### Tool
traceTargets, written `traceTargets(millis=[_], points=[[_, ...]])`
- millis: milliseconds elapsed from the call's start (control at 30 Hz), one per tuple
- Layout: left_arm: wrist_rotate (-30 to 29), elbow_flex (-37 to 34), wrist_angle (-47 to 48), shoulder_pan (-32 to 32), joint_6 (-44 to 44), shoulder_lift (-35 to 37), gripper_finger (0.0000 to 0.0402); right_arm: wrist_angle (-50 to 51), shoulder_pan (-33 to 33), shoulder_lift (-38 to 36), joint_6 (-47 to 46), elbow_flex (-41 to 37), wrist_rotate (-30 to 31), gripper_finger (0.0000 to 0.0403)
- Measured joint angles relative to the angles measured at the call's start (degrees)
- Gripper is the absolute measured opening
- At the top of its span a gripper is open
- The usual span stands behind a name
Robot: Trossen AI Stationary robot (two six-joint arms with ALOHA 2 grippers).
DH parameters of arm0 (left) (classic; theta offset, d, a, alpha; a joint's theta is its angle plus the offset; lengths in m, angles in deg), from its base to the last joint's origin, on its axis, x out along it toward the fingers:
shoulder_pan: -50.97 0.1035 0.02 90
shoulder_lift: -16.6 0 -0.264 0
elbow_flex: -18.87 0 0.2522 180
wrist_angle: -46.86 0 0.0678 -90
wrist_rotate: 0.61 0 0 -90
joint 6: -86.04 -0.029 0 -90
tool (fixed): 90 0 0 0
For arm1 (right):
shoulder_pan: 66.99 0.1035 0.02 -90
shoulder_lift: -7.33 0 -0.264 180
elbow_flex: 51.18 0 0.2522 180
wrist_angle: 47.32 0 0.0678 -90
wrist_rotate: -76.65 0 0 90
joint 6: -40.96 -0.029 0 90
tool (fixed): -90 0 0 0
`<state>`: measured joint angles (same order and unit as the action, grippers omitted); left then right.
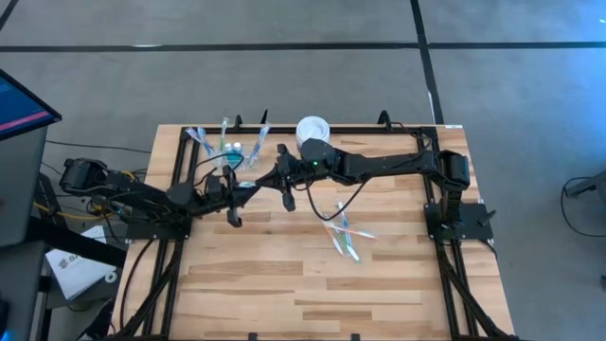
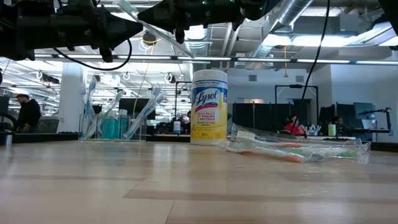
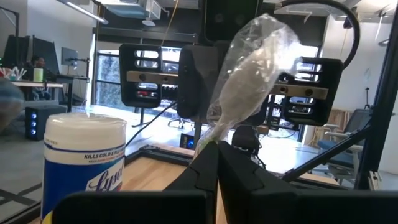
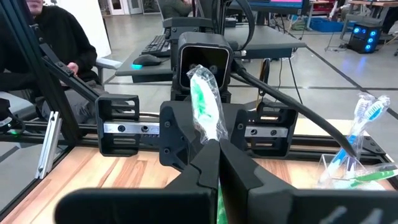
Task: Pick & Place toothbrushing station
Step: Put the green toothbrush into the transparent organizer
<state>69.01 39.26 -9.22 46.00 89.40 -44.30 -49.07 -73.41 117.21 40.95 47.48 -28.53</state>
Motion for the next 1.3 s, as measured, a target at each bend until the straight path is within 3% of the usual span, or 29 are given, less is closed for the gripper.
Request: traceTargets(millis=[333, 633, 867, 1300], points=[[-0.9, 0.0, 1.4, 0.0, 0.3, 0.0, 0.0, 0.5, -0.1, 0.1, 2.2, -0.1, -0.1, 0.0007], [-2.7, -2.1, 1.3, -0.4, 1.7, 0.3, 0.0, 1.2, -0.6, 0.1, 3.0, -0.1, -0.2, 0.0093], [-3.6, -2.1, 1.2, -0.4, 1.5, 0.3, 0.0, 3.0, -0.9, -0.8, 3.0, -0.1, -0.2, 0.0132], [-6.0, -2.1, 1.2, -0.4, -0.1, 2.0, 0.0, 16.8, -1.3, -6.6, 3.3, 0.0, 0.1, 0.0133]])
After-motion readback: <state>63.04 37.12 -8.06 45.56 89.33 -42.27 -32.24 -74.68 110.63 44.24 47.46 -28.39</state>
